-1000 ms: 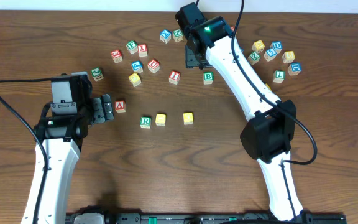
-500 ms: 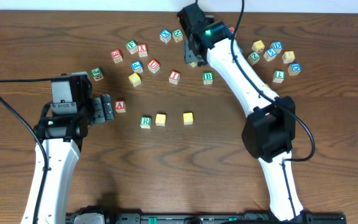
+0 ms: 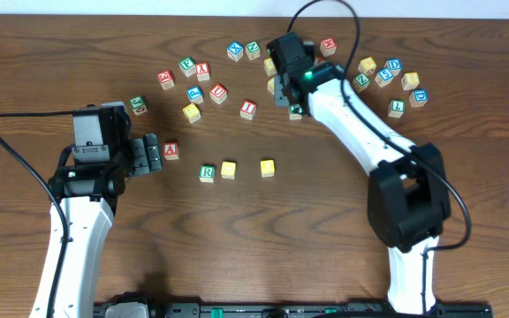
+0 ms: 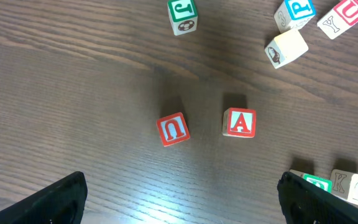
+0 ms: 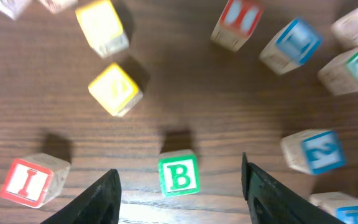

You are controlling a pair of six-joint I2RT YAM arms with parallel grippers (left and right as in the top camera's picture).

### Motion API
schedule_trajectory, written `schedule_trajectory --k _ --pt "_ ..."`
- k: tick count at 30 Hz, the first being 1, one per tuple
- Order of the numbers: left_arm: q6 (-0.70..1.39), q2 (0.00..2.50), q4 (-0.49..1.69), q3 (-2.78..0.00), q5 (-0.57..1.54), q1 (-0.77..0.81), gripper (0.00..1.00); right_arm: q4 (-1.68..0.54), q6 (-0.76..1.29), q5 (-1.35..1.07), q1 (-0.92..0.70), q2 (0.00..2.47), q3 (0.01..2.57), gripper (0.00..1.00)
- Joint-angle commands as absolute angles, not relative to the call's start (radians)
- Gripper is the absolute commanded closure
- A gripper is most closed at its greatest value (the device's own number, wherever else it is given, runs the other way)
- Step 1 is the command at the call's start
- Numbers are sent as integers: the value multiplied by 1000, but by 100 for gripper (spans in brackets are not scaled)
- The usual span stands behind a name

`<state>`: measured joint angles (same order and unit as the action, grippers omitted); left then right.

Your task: Spell out ROBOT

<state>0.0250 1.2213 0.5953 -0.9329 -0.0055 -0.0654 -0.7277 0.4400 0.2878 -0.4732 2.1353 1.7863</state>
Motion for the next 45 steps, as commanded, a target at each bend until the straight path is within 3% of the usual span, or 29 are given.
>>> schedule_trajectory --k 1,24,45 --pt "21 1222 598 -962 -7 -69 4 -739 434 305 -452 2114 1777 43" --pt "21 1222 598 -962 -7 -69 4 -580 440 293 -452 2114 1607 45" --pt "21 1222 598 -962 -7 -69 4 -684 440 194 -451 2114 1608 46"
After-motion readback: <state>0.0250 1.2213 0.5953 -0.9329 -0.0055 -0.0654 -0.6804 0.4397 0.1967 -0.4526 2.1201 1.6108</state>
